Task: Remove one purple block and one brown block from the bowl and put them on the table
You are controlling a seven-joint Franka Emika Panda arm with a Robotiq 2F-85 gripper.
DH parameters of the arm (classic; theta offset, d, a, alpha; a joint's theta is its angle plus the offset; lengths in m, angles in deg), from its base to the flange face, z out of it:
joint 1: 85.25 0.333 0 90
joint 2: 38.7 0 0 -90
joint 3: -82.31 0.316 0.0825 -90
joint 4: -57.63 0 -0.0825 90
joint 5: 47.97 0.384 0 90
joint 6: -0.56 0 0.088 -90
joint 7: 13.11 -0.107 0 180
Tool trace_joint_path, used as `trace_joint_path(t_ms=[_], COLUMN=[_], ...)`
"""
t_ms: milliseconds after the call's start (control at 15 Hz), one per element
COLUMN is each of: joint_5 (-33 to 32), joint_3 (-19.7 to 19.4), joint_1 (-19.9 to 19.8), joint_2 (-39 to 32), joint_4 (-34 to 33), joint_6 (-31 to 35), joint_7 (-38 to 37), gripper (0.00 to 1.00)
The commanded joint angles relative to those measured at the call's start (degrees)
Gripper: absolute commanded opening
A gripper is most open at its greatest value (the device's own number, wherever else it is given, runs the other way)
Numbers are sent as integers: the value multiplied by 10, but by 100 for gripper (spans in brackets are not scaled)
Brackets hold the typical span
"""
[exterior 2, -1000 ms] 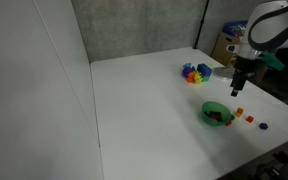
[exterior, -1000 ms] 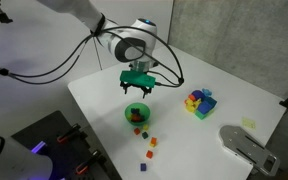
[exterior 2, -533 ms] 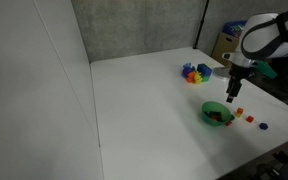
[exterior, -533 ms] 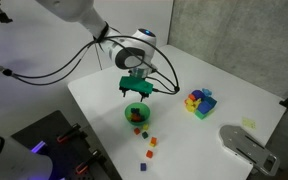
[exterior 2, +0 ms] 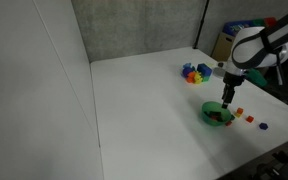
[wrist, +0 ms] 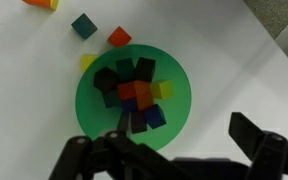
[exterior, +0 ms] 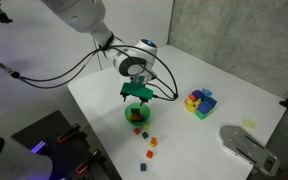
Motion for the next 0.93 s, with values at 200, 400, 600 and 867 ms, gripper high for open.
trace_joint_path(t_ms=[200, 400, 600, 867], joint_5=[-8, -14, -23, -53], joint_3=[25, 32, 36, 36], joint_1=[-31, -37, -40, -40], joint_2=[-91, -120, -144, -170], joint_4=[-70, -91, -105, -122], joint_6=[12, 14, 18, 22], joint_7=[11, 12, 20, 36], gripper=[100, 100, 100, 100])
